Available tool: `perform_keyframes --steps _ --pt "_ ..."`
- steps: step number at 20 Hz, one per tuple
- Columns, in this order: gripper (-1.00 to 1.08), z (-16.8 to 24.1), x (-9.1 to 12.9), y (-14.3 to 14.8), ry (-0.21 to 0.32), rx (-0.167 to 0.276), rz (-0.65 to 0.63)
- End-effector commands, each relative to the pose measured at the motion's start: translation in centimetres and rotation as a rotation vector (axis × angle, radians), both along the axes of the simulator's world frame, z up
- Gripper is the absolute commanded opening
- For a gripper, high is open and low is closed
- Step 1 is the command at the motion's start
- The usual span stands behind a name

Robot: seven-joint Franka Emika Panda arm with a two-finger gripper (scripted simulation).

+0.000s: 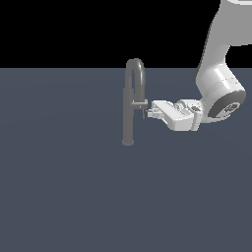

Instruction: Turn on the faucet by rotating a designated handle.

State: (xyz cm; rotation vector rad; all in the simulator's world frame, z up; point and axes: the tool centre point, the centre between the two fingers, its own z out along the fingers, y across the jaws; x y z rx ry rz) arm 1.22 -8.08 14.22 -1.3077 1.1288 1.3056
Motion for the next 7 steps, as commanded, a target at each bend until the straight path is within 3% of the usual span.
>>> perform_keyframes --steps 1,7 --pt "-1.00 -1.2 1.8 1.8 -0.006 0.000 -0.012" --pt "-1.00 -2.7 2.7 2.1 0.007 -0.007 -0.021"
